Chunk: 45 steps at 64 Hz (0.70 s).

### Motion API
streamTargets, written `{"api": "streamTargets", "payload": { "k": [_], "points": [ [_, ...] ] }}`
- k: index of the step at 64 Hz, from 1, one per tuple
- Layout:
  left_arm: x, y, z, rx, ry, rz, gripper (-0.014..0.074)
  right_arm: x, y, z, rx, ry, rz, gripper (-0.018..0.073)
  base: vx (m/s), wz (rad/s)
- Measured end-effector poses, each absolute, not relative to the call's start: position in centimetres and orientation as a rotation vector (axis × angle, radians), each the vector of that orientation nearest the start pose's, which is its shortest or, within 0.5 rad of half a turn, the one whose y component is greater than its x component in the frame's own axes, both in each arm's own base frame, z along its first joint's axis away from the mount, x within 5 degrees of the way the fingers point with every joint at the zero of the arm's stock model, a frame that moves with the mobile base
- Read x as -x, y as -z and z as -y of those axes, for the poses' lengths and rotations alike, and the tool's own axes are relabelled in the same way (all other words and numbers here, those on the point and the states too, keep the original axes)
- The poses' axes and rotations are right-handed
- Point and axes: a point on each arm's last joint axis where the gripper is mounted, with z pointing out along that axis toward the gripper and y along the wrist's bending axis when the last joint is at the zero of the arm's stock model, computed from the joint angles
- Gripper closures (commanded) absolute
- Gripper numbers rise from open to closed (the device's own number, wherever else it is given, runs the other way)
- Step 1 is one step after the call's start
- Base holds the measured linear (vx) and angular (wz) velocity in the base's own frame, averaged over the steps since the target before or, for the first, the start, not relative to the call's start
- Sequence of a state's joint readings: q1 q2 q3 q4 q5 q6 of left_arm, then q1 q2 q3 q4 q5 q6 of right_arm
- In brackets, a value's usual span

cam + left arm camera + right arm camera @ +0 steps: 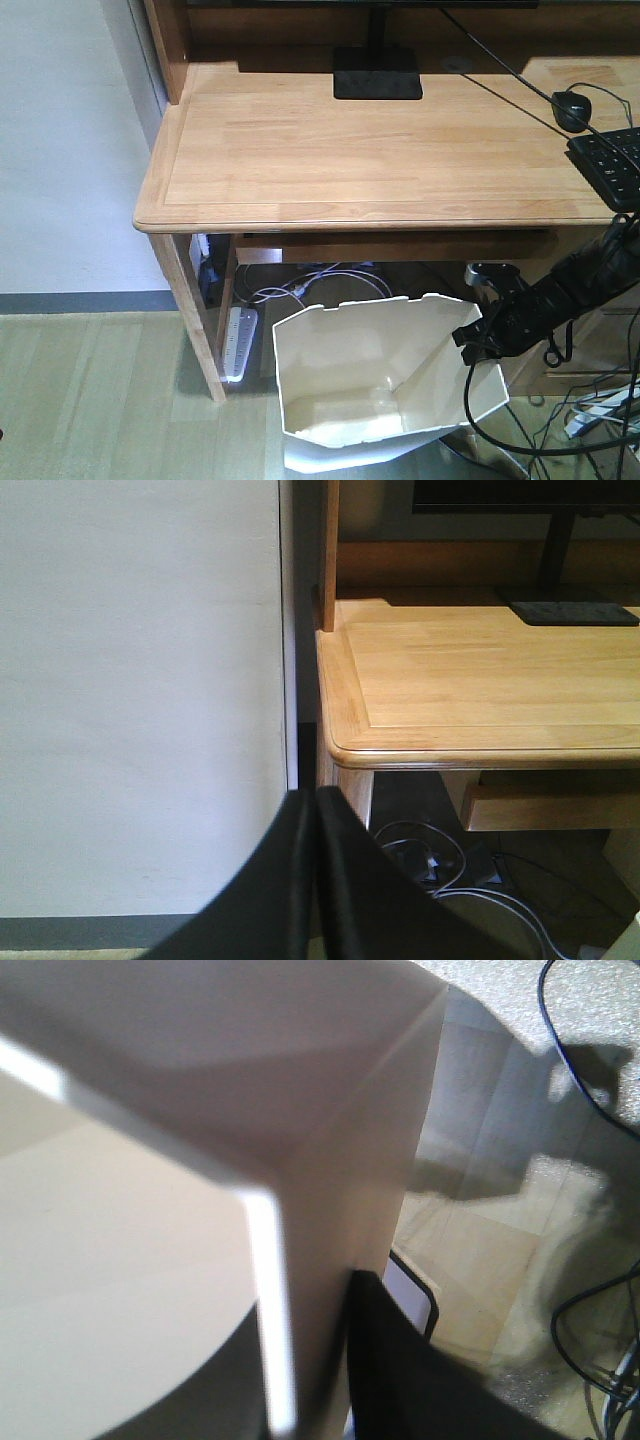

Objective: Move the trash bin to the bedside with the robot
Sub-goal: 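Lift and pull the bin out from under the desk with right gripper, then hold the bin in the right gripper while the base turns toward the bed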

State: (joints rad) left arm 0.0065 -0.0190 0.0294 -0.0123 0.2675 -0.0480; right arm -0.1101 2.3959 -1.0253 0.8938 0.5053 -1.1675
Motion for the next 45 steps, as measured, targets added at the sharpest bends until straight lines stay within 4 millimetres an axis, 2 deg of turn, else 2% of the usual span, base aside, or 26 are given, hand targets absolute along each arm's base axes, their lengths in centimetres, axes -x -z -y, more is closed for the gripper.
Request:
{"api": "streamTargets", "payload": {
  "k": [25,45],
  "points": [
    [-5.46,-18.01,-0.01,0.056,0.042,-1.761,0.0602,-32.38,3.22,0.13,0.333,-0.594,-3.023,0.0565,-0.01,0.05],
    [-5.46,-18.01,-0.01,0.056,0.042,-1.761,0.0602,-32.40,3.23,0.25,0.328,-0.590,-3.022,0.0565,-0.08,0.29]
  ]
}}
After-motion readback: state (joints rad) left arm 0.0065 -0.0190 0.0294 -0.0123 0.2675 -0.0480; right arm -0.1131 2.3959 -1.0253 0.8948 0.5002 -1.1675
